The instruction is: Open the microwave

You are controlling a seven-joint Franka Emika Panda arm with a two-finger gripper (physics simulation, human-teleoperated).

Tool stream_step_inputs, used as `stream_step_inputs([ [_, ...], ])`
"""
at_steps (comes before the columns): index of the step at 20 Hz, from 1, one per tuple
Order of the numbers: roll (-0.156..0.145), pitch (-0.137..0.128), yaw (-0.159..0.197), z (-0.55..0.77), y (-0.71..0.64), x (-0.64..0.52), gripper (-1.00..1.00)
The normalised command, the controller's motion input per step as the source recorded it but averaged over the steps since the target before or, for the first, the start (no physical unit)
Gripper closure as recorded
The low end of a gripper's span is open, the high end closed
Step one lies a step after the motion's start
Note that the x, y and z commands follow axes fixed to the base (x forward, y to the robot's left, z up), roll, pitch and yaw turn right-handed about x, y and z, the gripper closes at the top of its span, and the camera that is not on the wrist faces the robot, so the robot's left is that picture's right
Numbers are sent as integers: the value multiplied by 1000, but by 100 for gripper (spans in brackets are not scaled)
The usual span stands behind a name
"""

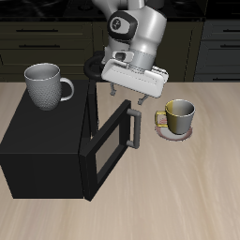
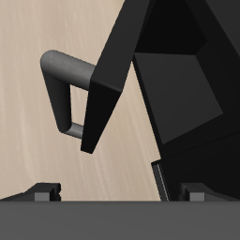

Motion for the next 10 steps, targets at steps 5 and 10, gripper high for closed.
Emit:
stream_step_inputs([
  [5, 22, 22, 46, 7, -50, 52, -100],
  [10, -6, -54, 85, 118, -65, 128, -100],
])
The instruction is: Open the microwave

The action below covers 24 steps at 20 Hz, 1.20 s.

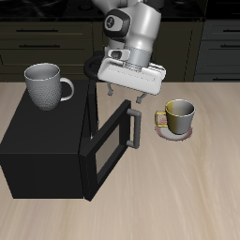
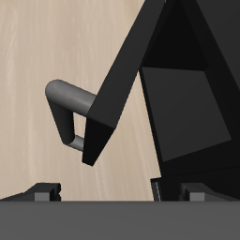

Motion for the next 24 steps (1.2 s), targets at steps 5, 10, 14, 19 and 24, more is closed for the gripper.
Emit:
stream_step_inputs([
  [5, -6, -52, 72, 173, -78, 179, -100],
  [10, 2, -3, 44, 14, -63, 290, -100],
  [14, 3, 20, -18, -76, -7, 258, -100],
  [19, 10, 40, -38, -195, 184, 385, -100],
  [24, 67, -11, -26, -53, 346, 115, -100],
])
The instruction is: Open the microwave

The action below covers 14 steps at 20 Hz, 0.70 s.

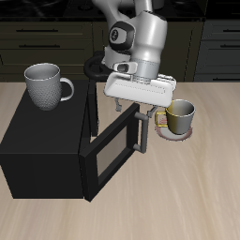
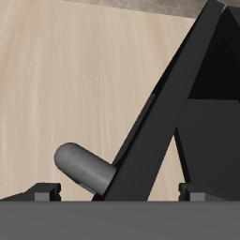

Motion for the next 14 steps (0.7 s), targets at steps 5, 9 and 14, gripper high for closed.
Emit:
stream_step_inputs([
  [5, 49, 14, -39, -32, 366, 139, -100],
  [9, 59, -29, -11, 104, 307, 104, -100],
  [14, 43, -1, -27, 64, 234, 55, -100],
])
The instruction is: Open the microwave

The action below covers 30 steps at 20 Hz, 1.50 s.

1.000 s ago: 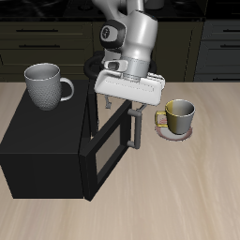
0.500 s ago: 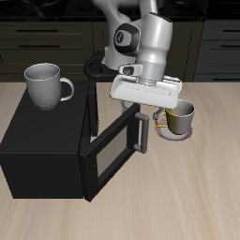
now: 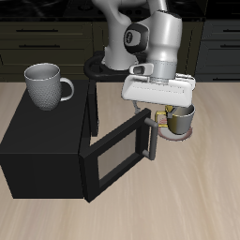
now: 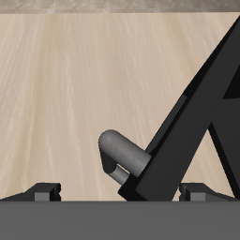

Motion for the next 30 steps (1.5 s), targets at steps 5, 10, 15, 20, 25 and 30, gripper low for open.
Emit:
stream_step_inputs([
  [5, 63, -5, -16, 44, 331, 111, -100],
  [10, 47, -13, -6, 18, 287, 183, -100],
  [15, 46, -17, -9, 6, 108, 281, -100],
  [20, -30, -10, -37, 35, -279, 403, -100],
  [25, -26, -7, -1, 55, -250, 289, -100],
  [30, -5, -16, 38, -27, -3, 248, -100],
])
